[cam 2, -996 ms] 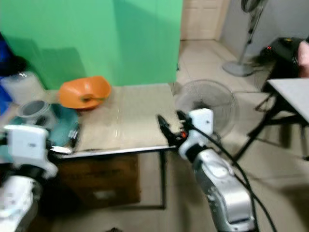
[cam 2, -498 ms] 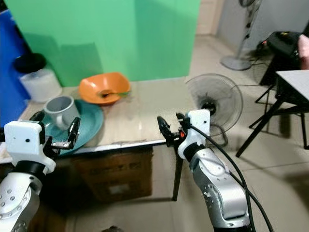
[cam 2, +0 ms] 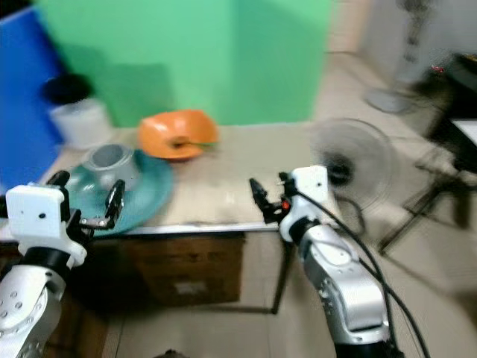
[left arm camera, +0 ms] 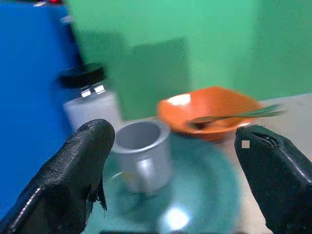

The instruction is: Setting the table

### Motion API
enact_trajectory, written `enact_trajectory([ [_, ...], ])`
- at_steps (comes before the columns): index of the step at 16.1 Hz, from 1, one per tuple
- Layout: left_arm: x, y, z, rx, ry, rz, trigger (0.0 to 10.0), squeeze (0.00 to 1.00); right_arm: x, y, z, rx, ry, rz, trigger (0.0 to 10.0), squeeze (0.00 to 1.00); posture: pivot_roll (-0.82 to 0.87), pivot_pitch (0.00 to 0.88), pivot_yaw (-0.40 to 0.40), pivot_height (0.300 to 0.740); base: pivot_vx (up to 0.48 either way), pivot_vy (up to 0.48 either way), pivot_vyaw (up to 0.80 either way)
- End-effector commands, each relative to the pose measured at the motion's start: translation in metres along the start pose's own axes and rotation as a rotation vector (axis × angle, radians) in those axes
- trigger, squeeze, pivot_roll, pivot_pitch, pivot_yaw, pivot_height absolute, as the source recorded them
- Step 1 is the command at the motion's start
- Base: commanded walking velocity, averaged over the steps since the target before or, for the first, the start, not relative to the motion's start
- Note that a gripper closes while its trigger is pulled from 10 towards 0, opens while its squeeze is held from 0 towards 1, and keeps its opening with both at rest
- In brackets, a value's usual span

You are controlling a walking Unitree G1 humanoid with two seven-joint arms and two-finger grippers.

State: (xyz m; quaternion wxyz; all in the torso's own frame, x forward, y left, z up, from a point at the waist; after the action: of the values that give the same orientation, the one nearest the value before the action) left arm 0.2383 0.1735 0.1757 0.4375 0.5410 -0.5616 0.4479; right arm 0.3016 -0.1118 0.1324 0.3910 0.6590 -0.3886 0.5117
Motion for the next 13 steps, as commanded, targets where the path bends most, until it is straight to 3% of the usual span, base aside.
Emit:
enact_trajectory([
  [1, 0.000, 0.001, 0.001, -0.007, -0.002, -0.004, 10.0, 0.00, 0.005, -0.004, -0.009, 0.049, 0.004, 0.012, 10.0, 0.00, 0.05, 0.000, 0.054, 0.740, 0.345, 0.000, 0.00],
  [9, -0.001, 0.005, 0.005, -0.017, -0.006, -0.013, 10.0, 0.00, 0.015, -0.007, -0.019, 0.149, -0.005, 0.037, 10.0, 0.00, 0.06, 0.000, 0.035, 0.740, 0.337, 0.000, 0.00],
  [13, 0.004, 0.007, 0.015, -0.097, -0.057, -0.005, 10.0, 0.00, 0.035, -0.014, -0.040, 0.304, 0.046, 0.030, 10.0, 0.00, 0.07, 0.000, 0.026, 0.740, 0.000, 0.000, 0.00],
])
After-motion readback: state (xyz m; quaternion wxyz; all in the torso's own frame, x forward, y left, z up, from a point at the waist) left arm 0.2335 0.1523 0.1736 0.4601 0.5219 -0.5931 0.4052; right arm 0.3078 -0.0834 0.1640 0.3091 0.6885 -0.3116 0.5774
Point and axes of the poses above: a point about 5 cm out from each wrist's last joint towards the gripper, its own y axis pointing back from the gripper into the wrist, its own x axis along the axis of the wrist's last joint, z = x × y, the point moved 4 cm from there along -y, pointing out of the wrist towards the gripper, and after that the axes turned 3 degrees about -y, right-handed, at the moved point
